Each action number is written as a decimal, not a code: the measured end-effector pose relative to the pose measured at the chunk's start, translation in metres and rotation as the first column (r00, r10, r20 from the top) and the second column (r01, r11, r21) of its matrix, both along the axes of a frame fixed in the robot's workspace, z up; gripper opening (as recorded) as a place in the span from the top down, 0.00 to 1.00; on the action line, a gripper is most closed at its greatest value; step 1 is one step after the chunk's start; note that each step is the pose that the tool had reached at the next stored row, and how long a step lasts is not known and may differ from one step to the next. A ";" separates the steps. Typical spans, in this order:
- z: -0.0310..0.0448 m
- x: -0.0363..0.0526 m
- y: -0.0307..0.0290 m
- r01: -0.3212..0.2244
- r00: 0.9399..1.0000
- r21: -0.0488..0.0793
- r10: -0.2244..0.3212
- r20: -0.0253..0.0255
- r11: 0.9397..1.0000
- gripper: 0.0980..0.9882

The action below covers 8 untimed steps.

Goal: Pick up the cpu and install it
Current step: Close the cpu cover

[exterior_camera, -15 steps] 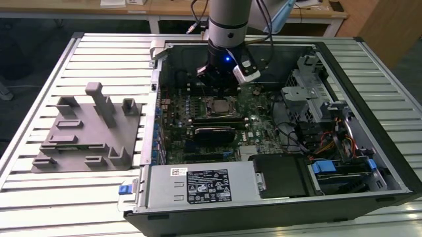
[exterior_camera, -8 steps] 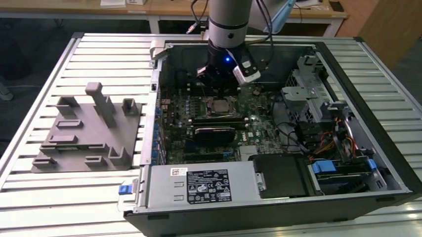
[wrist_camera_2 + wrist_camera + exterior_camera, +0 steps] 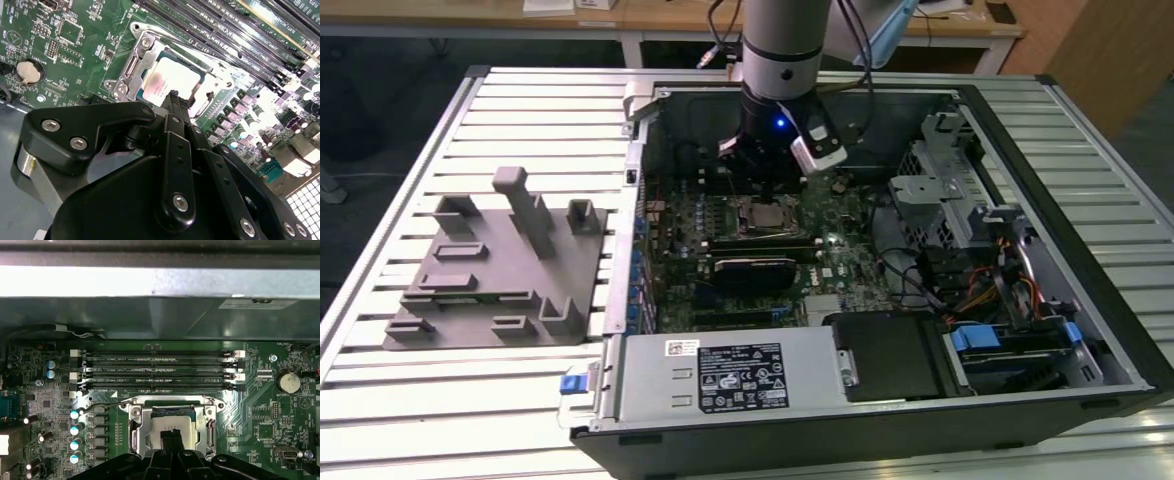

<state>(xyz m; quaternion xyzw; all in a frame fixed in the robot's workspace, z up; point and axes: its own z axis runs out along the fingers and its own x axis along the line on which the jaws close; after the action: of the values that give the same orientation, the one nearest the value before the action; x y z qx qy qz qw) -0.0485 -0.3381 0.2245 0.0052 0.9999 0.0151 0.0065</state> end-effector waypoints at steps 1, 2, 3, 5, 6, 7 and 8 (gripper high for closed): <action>-0.0002 0.0000 0.0000 0.003 1.000 0.000 -0.003 0.000 1.000 0.99; -0.0005 0.0000 0.0000 0.006 1.000 0.000 -0.006 0.000 1.000 0.99; -0.0007 0.0000 -0.0001 0.012 1.000 0.000 -0.012 0.000 1.000 0.99; -0.0011 0.0000 -0.0002 0.020 1.000 0.000 -0.020 0.000 1.000 0.99; -0.0015 -0.0001 -0.0005 0.022 1.000 0.000 -0.022 0.000 1.000 0.99; -0.0020 0.0000 -0.0008 0.023 1.000 0.000 -0.023 0.000 1.000 0.99; -0.0024 0.0000 -0.0013 0.024 1.000 0.000 -0.024 0.000 1.000 0.99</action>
<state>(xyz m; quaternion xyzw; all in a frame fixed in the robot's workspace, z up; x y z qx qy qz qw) -0.0485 -0.3394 0.2221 0.0172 0.9997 0.0150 0.0067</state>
